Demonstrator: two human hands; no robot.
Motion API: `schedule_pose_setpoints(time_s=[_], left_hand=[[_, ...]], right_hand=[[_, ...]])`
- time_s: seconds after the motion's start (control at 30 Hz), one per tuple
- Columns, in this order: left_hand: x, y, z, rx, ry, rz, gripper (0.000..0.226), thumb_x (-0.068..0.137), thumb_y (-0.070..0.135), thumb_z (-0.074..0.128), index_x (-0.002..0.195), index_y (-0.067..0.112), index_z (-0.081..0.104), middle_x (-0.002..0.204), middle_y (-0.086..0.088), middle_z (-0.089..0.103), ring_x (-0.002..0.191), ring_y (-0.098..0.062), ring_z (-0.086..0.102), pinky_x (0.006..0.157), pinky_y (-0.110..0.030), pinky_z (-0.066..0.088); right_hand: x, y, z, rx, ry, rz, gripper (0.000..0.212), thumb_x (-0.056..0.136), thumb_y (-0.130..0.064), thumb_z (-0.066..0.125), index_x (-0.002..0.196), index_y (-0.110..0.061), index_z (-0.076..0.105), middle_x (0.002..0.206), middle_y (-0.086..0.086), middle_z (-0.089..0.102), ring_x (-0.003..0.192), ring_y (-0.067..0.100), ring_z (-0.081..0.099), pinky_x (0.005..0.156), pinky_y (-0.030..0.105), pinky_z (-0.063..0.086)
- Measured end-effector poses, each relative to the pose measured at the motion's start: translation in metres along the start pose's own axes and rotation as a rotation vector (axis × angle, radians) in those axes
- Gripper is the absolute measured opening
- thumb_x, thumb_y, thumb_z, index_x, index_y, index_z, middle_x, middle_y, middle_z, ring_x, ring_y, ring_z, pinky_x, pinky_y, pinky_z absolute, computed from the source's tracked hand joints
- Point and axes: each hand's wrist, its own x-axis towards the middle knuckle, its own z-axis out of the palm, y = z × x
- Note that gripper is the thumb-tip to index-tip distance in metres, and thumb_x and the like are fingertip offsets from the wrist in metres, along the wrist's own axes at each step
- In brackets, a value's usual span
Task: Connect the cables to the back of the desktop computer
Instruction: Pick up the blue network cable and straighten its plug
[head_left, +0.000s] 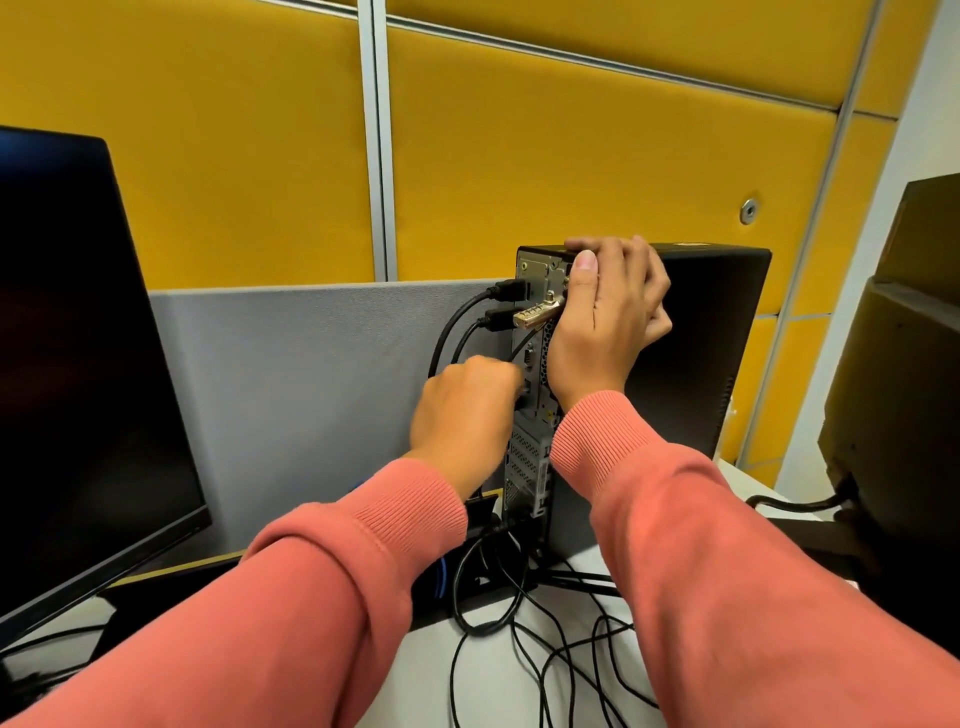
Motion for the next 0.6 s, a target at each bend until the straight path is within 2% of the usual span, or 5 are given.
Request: schedule_pose_setpoints(time_s=[0.2,0.37,0.6], left_hand=[[-0.001,-0.004,-0.006,0.042,-0.036,0.077,0.007,0.098,0.011,0.062,0.098,0.018,0.063,0.093,-0.006,0.064,0.084,-0.034,0.067,0.059,-0.039,0.039],[-0.013,-0.012,-0.011,-0.018,0.002,0.083,0.007,0.100,0.012,0.058,0.099,0.019,0.061,0.087,-0.001,0.063,0.079,-0.032,0.065,0.058,-0.038,0.041],[-0.012,-0.011,-0.011,0.020,-0.004,0.093,0.015,0.099,0.009,0.060,0.105,0.022,0.065,0.086,0.003,0.060,0.080,-0.029,0.066,0.058,-0.036,0.038]], right_hand=[[0.001,0.002,-0.006,-0.028,-0.052,-0.018,0.031,0.105,-0.033,0.034,0.108,-0.030,0.065,0.128,-0.014,0.055,0.142,0.012,0.031,0.107,0.053,0.024],[0.001,0.001,-0.005,-0.028,-0.051,-0.008,0.031,0.105,-0.034,0.034,0.109,-0.032,0.065,0.129,-0.015,0.055,0.142,0.011,0.030,0.107,0.055,0.025],[0.002,0.001,-0.009,-0.056,-0.087,-0.017,0.033,0.105,-0.036,0.032,0.111,-0.030,0.064,0.130,-0.012,0.055,0.143,0.011,0.028,0.108,0.054,0.025]])
